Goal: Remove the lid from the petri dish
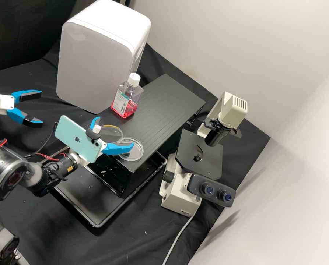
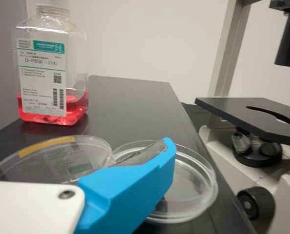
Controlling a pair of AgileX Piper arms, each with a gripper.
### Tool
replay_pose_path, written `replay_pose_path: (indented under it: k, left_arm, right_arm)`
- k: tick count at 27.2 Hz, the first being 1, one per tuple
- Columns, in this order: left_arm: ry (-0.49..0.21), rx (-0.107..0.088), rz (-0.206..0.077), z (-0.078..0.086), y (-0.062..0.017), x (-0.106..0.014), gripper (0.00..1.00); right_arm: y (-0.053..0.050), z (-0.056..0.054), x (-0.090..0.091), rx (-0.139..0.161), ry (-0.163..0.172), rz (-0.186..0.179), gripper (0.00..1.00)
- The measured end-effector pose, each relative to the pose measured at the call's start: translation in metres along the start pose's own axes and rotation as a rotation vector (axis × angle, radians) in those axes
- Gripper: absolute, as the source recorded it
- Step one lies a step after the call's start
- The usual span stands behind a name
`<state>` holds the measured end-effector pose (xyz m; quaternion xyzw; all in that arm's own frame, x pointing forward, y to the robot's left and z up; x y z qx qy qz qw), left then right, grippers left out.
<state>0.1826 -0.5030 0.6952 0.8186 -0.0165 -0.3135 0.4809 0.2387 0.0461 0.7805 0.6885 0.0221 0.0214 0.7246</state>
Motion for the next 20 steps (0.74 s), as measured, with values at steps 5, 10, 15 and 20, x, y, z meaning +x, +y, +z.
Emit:
replay_pose_path:
  k: [5, 10, 15, 20]
  left_arm:
    - [0.061, 0.120, 0.016, 0.004, -0.0011, 0.000, 1.00]
    - [0.056, 0.120, 0.034, 0.007, 0.0020, -0.002, 1.00]
    - [0.055, 0.120, 0.036, 0.007, 0.0026, -0.002, 1.00]
    - [0.056, 0.119, 0.037, 0.007, 0.0026, -0.002, 1.00]
  right_arm:
    - [0.008, -0.001, -0.020, 0.009, 0.009, 0.023, 1.00]
    - [0.010, -0.005, -0.041, 0.035, -0.008, 0.054, 1.00]
    - [0.013, -0.006, -0.060, 0.066, -0.008, 0.076, 1.00]
    - [0.021, 0.000, -0.071, 0.180, -0.009, 0.117, 1.00]
